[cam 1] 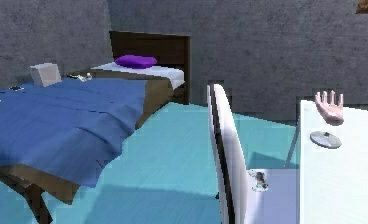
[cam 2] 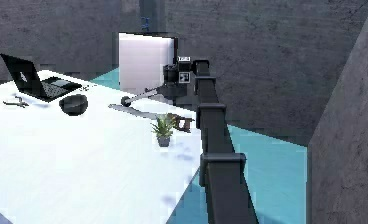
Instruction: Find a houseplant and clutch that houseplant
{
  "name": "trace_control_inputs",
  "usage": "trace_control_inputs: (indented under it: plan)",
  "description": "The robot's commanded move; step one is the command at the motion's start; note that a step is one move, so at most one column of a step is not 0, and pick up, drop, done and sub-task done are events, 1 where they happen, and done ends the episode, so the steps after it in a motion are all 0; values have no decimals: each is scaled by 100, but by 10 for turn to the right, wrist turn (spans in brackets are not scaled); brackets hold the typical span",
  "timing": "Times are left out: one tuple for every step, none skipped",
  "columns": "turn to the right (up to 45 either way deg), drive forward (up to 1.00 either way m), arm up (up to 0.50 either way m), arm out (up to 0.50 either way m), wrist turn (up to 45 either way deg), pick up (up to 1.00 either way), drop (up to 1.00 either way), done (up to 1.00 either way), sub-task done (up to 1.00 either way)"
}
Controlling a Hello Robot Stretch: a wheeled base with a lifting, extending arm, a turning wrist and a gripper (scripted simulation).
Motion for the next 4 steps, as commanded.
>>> trace_control_inputs:
  plan:
    - [0,0,0,0,300,0,0,0,0]
    - [0,0,-30,0,0,0,0,0,0]
    - [0,0,0,0,0,100,0,0,0]
    - [0,0,10,0,0,0,0,0,0]
